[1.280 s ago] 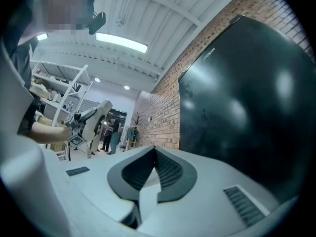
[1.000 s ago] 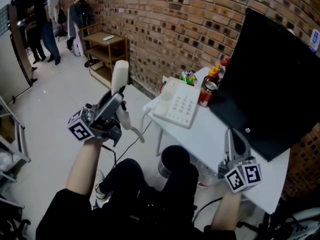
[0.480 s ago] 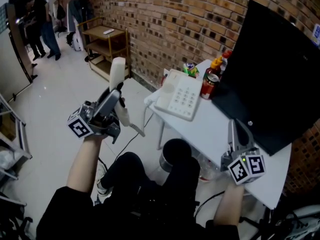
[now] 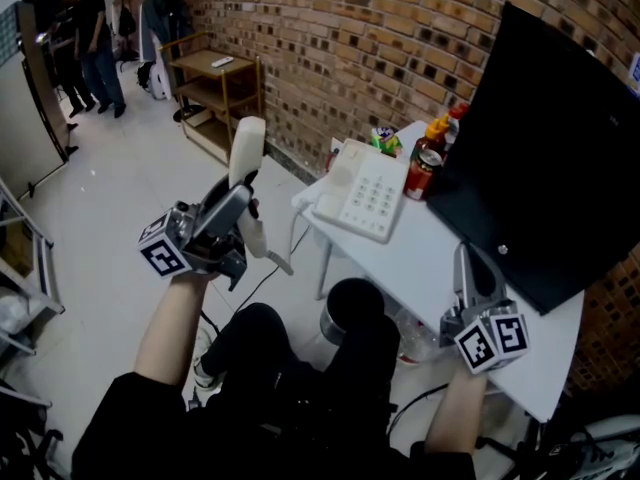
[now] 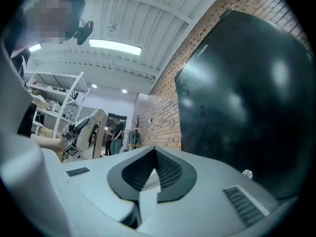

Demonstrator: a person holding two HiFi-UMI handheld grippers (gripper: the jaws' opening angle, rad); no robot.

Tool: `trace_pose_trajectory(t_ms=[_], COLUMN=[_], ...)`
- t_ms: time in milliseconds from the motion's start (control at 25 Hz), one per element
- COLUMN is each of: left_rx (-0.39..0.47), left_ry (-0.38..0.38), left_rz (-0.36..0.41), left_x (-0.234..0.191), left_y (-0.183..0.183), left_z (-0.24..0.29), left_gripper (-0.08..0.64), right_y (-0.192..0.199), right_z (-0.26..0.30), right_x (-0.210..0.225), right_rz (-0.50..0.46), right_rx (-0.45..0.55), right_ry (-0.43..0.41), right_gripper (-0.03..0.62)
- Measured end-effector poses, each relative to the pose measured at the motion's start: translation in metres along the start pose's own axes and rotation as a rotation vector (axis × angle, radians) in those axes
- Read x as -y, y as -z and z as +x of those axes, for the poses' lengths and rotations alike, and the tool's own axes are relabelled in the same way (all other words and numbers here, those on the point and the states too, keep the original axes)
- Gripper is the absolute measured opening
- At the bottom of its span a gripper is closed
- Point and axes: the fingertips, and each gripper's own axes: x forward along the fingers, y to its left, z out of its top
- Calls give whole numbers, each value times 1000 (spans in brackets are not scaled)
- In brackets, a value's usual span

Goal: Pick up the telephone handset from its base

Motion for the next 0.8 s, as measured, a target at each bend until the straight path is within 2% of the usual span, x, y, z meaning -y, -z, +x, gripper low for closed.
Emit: trace_pose_trajectory(t_ms=[120,800], left_rx=[-2,-38], left_ry=[9,-5], left_rz=[-3,-15], left_x=[2,-3], left_y=[2,14], left_z=[1,5], left_gripper=[230,230], right_y=[1,2], right_z=[1,-1], right_x=[-3,-3], right_rz=[-21,1], right_rx=[-8,7], right_ry=[-3,7], right_gripper=[8,8])
